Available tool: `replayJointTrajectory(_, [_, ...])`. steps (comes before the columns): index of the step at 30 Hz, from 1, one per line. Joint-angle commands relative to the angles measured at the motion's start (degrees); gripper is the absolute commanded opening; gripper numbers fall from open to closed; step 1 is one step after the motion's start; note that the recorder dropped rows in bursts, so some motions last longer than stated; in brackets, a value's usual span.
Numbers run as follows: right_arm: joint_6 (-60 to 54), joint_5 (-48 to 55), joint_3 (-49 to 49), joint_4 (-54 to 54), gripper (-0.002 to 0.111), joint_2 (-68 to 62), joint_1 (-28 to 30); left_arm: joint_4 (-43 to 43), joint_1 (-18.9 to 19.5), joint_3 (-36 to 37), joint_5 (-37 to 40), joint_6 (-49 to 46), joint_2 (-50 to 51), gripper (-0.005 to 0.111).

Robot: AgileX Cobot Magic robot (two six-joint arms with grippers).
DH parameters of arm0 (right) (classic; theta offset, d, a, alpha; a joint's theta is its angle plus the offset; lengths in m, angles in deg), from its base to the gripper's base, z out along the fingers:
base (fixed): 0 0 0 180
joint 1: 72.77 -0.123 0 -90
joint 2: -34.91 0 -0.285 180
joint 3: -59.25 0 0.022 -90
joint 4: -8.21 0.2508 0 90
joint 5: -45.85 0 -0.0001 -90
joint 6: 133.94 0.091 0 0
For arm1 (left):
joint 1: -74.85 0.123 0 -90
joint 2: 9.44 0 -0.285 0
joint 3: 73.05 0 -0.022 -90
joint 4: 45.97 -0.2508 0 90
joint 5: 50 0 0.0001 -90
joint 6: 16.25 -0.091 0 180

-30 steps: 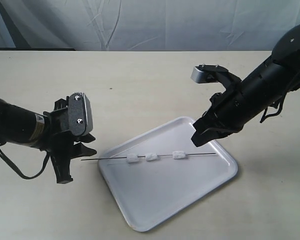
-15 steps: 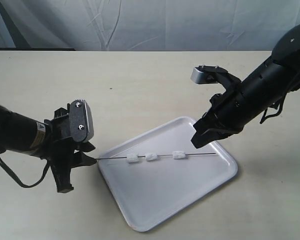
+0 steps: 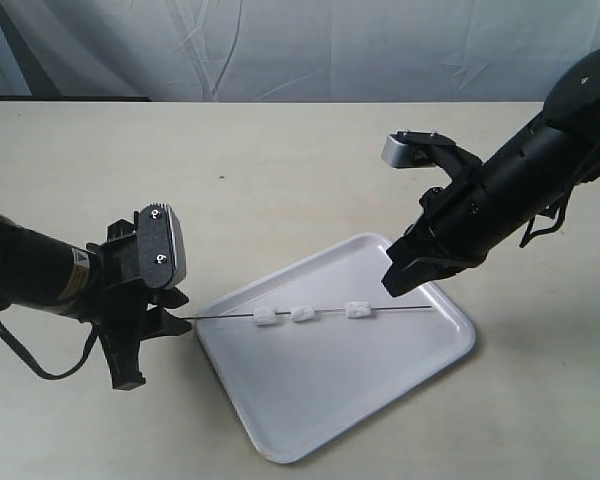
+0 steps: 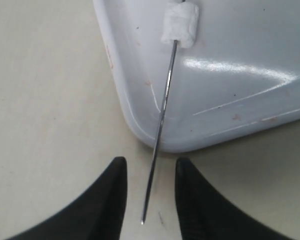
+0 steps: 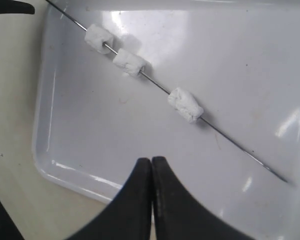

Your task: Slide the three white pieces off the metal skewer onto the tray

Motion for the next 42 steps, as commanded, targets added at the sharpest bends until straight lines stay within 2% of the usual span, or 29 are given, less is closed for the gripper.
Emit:
replayJointTrajectory(1, [-0.50,0.08,-0.17,0.41,0.000,-0.05,0.02,0.28,-0.33,0.29,0.40,0.07,1.13,0.033])
replayJointTrajectory(15, [-0.50,0.26,-0.17,0.53,0.000,-0.05,0.02,0.28,-0.33,0.29,1.71,0.18,2.54,0.032])
replayJointTrajectory(17, [-0.50,0.26,-0.17,0.53,0.000,-0.05,0.02,0.28,-0.33,0.29,1.71,0.18,2.54,0.029])
replayJointTrajectory(24, [-0.50,0.30,-0.17,1.51,0.000,-0.05,0.02,0.28,-0.33,0.29,1.94,0.18,2.54,0.001])
replayJointTrajectory(34, [-0.36,0.17,-0.17,1.66,0.000,-0.05,0.02,0.28,-0.33,0.29,0.29,0.28,2.54,0.000])
replayJointTrajectory(37, [-0.36,-0.05,-0.17,1.64,0.000,-0.05,0.02,0.28,-0.33,0.29,-2.64,5.09,2.02,0.000])
replayJointTrajectory(42, [-0.36,-1.28,-0.17,1.64,0.000,-0.05,0.02,0.28,-0.33,0.29,-2.58,14.66,0.12,0.000])
